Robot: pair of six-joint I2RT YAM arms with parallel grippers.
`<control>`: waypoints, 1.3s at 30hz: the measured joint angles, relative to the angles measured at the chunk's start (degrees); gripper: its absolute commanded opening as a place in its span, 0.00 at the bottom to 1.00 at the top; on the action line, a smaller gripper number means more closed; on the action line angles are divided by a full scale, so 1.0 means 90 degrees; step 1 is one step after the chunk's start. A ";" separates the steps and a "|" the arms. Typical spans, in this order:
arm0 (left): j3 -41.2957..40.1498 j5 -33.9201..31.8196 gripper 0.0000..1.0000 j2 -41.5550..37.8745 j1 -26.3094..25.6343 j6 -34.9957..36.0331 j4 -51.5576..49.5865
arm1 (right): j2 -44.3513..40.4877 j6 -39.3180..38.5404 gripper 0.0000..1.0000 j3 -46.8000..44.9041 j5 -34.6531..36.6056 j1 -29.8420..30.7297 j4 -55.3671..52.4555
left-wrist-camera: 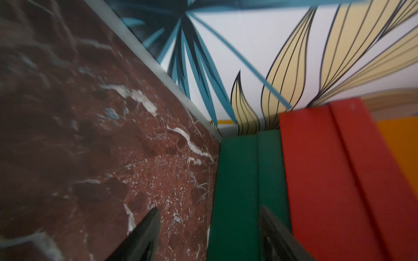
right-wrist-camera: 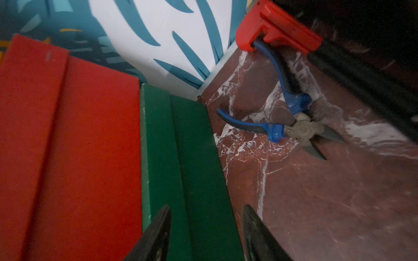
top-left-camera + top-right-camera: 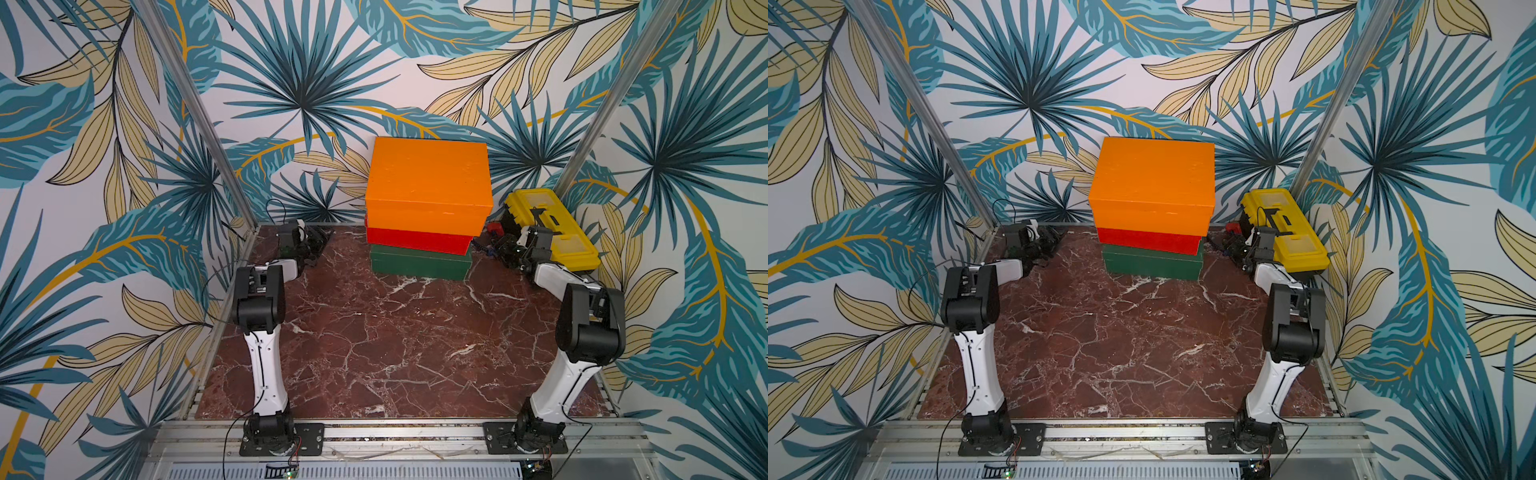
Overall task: Stack the shoeboxes
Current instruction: Move the shoebox to the center of the board.
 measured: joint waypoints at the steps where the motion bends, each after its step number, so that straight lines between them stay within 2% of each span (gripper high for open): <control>1: 0.0095 0.0044 0.65 0.0143 -0.0097 -0.0090 0.0005 | 0.0236 0.0097 0.49 0.0107 -0.0102 0.0017 0.0095; 5: 0.0151 0.0112 0.64 0.0381 -0.0449 -0.0270 -0.0029 | 0.0801 0.0279 0.49 0.0401 -0.0294 0.0202 0.0238; 14: 0.0442 0.0109 0.65 0.0549 -0.1086 -0.0311 -0.0126 | 0.1093 0.0432 0.49 0.0658 -0.0413 0.0612 0.0391; 22: 0.0342 0.0046 0.65 0.0529 -0.1154 -0.0255 -0.0102 | 0.1093 0.0452 0.49 0.0362 -0.0359 0.0687 0.0585; 29: -0.0316 -0.0306 0.65 0.0041 -0.1270 0.0041 -0.0155 | 0.1010 0.0476 0.49 -0.0146 -0.0253 0.0729 0.0942; 39: -0.1668 -0.0937 0.65 -0.0993 -0.1513 0.0544 -0.0267 | 0.0206 0.0476 0.48 -0.1457 -0.0044 0.0731 0.1362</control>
